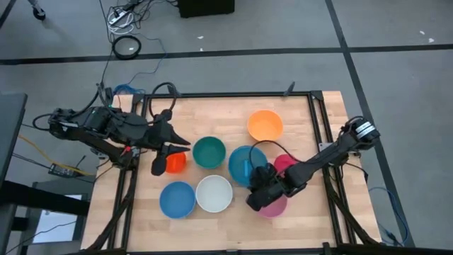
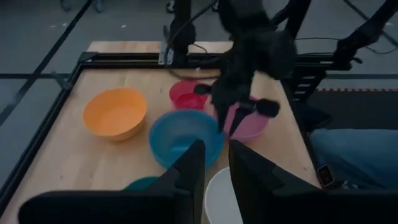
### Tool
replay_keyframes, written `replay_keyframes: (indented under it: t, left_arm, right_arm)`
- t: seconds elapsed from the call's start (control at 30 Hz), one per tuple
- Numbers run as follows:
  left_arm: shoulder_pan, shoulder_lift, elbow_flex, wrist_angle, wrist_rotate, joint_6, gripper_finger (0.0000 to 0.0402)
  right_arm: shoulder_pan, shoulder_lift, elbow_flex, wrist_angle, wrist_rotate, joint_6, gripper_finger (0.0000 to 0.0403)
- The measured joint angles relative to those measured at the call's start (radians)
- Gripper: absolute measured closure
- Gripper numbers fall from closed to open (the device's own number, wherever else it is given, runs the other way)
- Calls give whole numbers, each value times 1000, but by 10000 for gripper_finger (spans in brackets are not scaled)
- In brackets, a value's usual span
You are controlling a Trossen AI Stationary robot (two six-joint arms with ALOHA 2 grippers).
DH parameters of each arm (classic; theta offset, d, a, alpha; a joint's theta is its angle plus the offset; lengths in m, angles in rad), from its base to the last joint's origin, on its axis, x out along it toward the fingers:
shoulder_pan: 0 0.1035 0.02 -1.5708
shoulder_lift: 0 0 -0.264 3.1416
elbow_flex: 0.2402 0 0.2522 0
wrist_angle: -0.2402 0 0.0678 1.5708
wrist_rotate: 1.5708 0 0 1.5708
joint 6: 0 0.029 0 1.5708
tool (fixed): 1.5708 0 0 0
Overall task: Nest bowls inside each other
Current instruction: Stack the light blue bowl on top of the light green bowl
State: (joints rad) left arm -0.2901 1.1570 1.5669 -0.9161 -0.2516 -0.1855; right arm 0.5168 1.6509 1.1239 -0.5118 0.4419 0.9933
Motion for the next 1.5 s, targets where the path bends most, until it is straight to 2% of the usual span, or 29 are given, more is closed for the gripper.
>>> replay_keyframes:
  t: [0.1,0.2,0.27,0.4,0.6,0.8,1.13,1.5]
  left_arm:
    - [0,0,0,-3,-9,-3,321]
    - [0,0,0,-3,-12,-2,321]
    - [0,0,0,-3,-23,1,321]
    - [0,12,0,-2,-54,2,321]
    - [0,19,0,-3,-64,4,321]
    - [0,19,0,-6,-64,24,321]
    - [0,19,0,-20,-64,24,321]
    - [-1,19,0,-27,-66,18,321]
  right_arm:
    - [13,-47,0,5,8,0,305]
    - [22,-77,0,63,99,-32,307]
    - [16,-72,0,128,141,-90,309]
    - [-37,-30,0,249,158,-189,314]
    - [-99,25,0,287,158,-211,321]
    - [-128,83,0,304,107,-209,325]
    - [-135,130,0,296,107,-185,326]
    - [-129,126,0,260,97,-141,326]
